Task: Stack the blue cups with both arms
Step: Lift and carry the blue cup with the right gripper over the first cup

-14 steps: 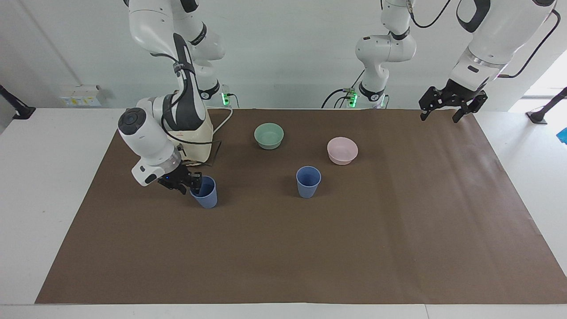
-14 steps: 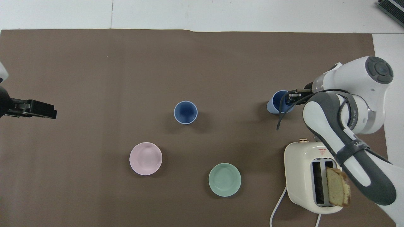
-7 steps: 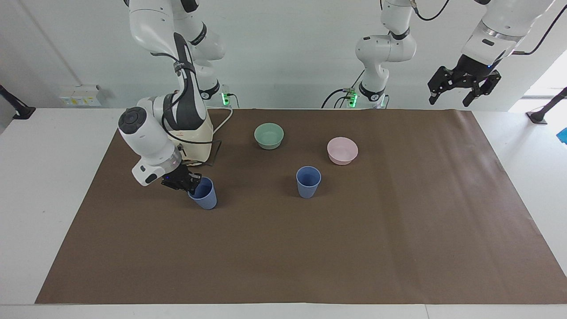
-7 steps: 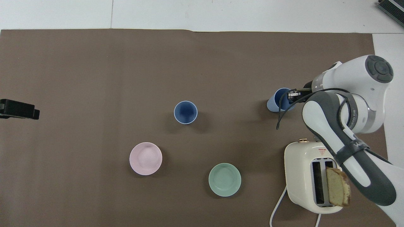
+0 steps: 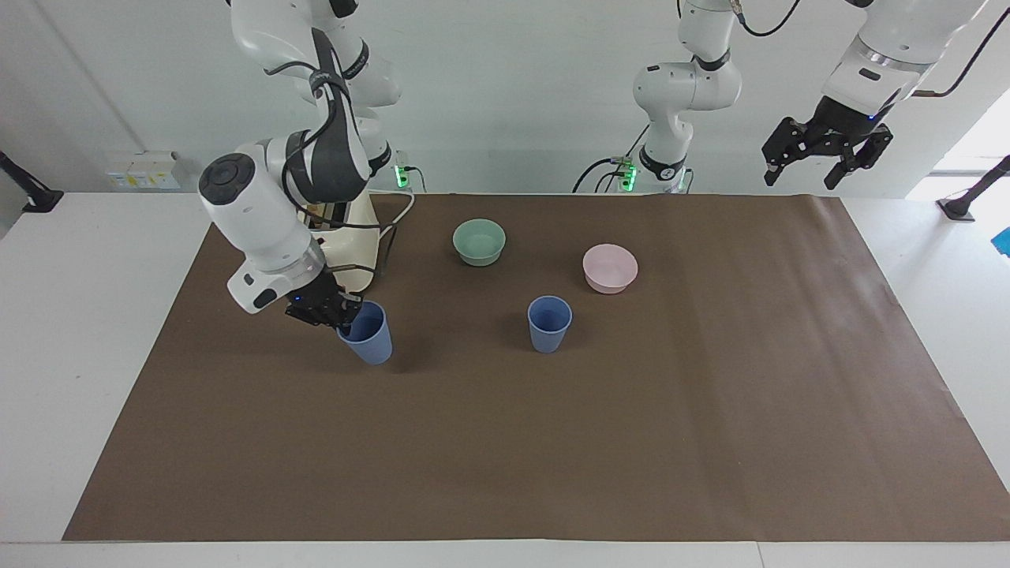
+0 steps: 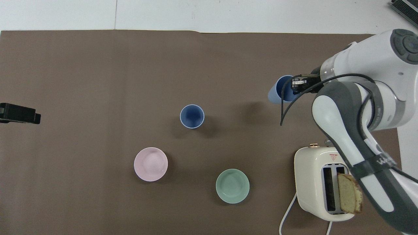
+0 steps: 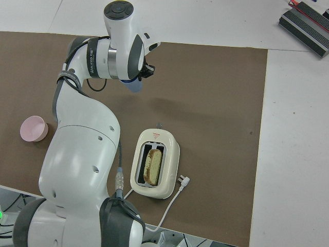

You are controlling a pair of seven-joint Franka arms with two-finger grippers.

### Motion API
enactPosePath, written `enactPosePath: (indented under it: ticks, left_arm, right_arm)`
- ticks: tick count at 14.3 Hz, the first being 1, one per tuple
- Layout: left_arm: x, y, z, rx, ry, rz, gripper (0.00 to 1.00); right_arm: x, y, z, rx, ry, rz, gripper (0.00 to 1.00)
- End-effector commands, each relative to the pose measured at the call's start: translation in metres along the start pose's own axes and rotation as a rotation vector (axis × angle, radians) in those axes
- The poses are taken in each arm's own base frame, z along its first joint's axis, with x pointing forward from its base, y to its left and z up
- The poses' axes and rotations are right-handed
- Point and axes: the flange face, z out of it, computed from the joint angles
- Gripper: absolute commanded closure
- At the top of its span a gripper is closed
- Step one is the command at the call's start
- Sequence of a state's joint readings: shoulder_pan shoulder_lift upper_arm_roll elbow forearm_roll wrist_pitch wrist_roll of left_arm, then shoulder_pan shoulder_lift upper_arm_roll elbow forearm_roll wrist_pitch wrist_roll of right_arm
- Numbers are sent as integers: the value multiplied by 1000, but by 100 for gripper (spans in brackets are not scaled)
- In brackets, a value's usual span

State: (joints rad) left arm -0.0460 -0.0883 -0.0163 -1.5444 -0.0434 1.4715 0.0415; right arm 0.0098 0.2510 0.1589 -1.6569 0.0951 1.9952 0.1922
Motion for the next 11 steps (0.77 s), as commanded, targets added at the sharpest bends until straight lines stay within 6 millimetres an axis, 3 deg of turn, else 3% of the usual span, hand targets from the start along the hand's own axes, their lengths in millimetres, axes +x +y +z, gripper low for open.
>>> enactPosePath:
  ticks: [1, 3, 6, 8, 11]
  left_arm:
    - [-6, 0, -5, 9, -10, 9, 0]
    - [-6, -1, -5, 10, -8, 8, 0]
    - [-6, -2, -5, 10, -10, 8, 0]
    - [-6, -2, -5, 10, -10, 9, 0]
    - [-6, -1, -5, 10, -8, 11, 0]
  right_arm:
    - [0, -48, -17, -9, 34, 72, 100]
    - [-6, -68, -19, -7, 30, 99, 100]
    - [-13, -104, -40, 5, 39, 127, 100]
    - [-28, -143, -40, 2, 43, 118, 100]
    - [-40, -182, -47, 32, 60, 129, 100]
